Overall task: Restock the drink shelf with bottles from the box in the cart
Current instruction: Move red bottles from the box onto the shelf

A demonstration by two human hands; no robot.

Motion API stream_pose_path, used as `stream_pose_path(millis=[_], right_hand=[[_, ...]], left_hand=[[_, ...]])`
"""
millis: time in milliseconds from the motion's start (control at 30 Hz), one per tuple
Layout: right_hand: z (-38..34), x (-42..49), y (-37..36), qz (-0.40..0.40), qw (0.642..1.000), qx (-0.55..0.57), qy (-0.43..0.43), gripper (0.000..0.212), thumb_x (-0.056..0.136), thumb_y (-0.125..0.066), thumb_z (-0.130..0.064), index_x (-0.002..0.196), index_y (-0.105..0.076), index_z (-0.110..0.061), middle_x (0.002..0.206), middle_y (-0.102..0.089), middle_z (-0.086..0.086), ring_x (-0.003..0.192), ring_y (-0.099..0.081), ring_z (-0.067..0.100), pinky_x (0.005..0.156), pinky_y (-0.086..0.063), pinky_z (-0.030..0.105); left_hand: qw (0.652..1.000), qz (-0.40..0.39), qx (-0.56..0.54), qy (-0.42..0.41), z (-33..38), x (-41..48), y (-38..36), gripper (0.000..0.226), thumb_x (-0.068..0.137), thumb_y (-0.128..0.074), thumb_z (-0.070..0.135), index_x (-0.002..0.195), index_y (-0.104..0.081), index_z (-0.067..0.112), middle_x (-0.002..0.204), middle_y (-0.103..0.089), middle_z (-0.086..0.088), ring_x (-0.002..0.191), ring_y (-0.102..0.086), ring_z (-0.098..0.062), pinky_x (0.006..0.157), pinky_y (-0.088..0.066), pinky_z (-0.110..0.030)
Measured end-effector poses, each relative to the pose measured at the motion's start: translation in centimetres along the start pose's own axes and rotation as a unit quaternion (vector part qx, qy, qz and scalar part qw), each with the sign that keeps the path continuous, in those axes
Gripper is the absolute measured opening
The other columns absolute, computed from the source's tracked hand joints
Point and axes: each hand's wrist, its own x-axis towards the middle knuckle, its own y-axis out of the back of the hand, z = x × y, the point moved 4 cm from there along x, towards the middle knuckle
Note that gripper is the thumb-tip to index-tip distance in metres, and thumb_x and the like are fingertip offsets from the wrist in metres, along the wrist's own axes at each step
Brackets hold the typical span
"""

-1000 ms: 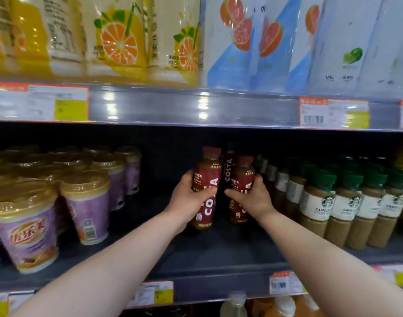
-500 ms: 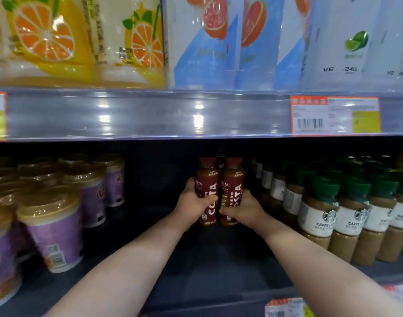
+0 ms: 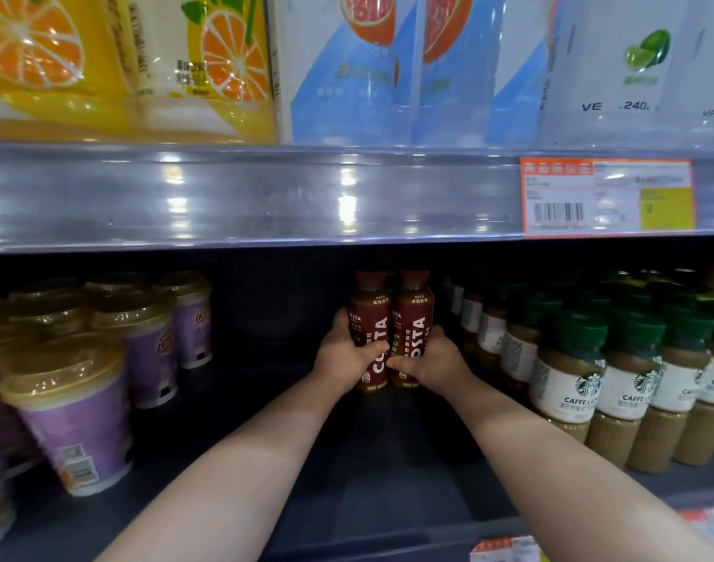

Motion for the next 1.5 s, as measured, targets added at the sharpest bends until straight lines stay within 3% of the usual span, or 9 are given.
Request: stream_pose_path(millis=[200,300,500,600,667,800,967,1200,1500], right_hand=[[-0.3,-0.1,0.0,0.003,1.0,-0.007,-0.02,0.079,0.071,-0.081,-0.018,0.133,-0.035,-0.003,0.126,-0.055,0.011,0.117,-0.053,0.025,0.087,-0.04,0.027],[-0.7,-0.6,0.0,0.003,0.999,-0.021,-0.027,0.084,0.07,-0.082,-0.02,0.135,-0.031,-0.003,0.131,-0.05,0.013,0.12,-0.05,0.026,0.093,-0.042,0.031],[-1.8,-3.1,1.3,0.046,0.996,-0.078,-0.012,0.103,0.07,-0.081,-0.027,0.146,-0.015,-0.01,0.14,-0.036,0.017,0.129,-0.04,0.032,0.104,-0.037,0.041],[-2.2,-5.0,1.6,0.05,0.986,-0.159,0.005,0.101,0.076,-0.075,-0.037,0.148,-0.008,-0.014,0.144,-0.027,0.015,0.132,-0.031,0.034,0.107,-0.034,0.044],[-2.9,-6.4,1.6,0.048,0.97,-0.237,0.016,0.091,0.079,-0.069,-0.044,0.147,-0.014,-0.018,0.145,-0.026,0.011,0.131,-0.031,0.034,0.104,-0.035,0.045],[-4.1,-8.8,0.8,0.019,0.912,-0.402,0.076,0.08,0.083,-0.059,-0.051,0.146,-0.018,-0.023,0.152,-0.018,0.006,0.138,-0.02,0.033,0.108,-0.028,0.046],[-5.2,-11.2,0.2,-0.01,0.884,-0.449,0.129,0.077,0.086,-0.054,-0.053,0.147,-0.018,-0.023,0.153,-0.019,0.007,0.141,-0.014,0.034,0.11,-0.022,0.049],[-6.9,-15.8,-0.4,0.006,0.869,-0.433,0.24,0.07,0.083,-0.056,-0.054,0.14,-0.031,-0.022,0.142,-0.038,0.006,0.13,-0.034,0.03,0.103,-0.033,0.046],[-5.9,-25.6,-1.1,-0.098,0.857,-0.394,0.318,0.07,0.087,-0.048,-0.057,0.144,-0.025,-0.024,0.148,-0.031,0.001,0.138,-0.025,0.028,0.108,-0.028,0.046]], left_hand=[[1.0,-0.001,0.003,0.006,0.0,0.3,0.0,0.064,0.079,-0.073,0.014,0.133,-0.04,0.017,0.117,-0.058,-0.003,0.1,-0.055,-0.016,0.091,-0.045,-0.033],[1.0,-0.011,0.017,0.018,0.0,0.3,0.1,0.065,0.078,-0.074,0.018,0.134,-0.039,0.017,0.122,-0.058,-0.004,0.106,-0.056,-0.019,0.094,-0.045,-0.036],[0.987,-0.016,0.16,-0.025,-0.7,-0.9,1.3,0.071,0.081,-0.07,0.035,0.139,-0.035,0.015,0.133,-0.051,-0.01,0.121,-0.05,-0.027,0.1,-0.043,-0.041],[0.952,-0.024,0.299,-0.053,-0.6,-2.4,2.1,0.075,0.079,-0.063,0.052,0.14,-0.032,0.021,0.136,-0.046,-0.01,0.124,-0.045,-0.031,0.101,-0.04,-0.044],[0.907,-0.027,0.414,-0.07,-0.3,-3.5,2.4,0.082,0.078,-0.055,0.064,0.143,-0.025,0.026,0.143,-0.037,-0.008,0.129,-0.037,-0.031,0.104,-0.035,-0.045],[0.836,-0.063,0.534,-0.109,0.3,-5.6,3.1,0.085,0.081,-0.049,0.066,0.148,-0.01,0.029,0.156,-0.014,-0.005,0.142,-0.01,-0.033,0.113,-0.012,-0.051],[0.81,-0.08,0.575,-0.083,1.3,-8.7,4.8,0.086,0.085,-0.044,0.065,0.15,-0.003,0.026,0.159,0.0,-0.005,0.144,0.007,-0.033,0.115,-0.001,-0.053],[0.794,-0.005,0.603,-0.076,3.2,-15.5,7.1,0.087,0.083,-0.046,0.065,0.149,-0.011,0.02,0.156,-0.015,-0.009,0.143,-0.007,-0.035,0.112,-0.014,-0.055],[0.786,0.037,0.616,0.023,3.7,-28.7,7.5,0.088,0.083,-0.049,0.063,0.148,-0.012,0.016,0.154,-0.018,-0.01,0.142,-0.009,-0.035,0.111,-0.016,-0.053]])
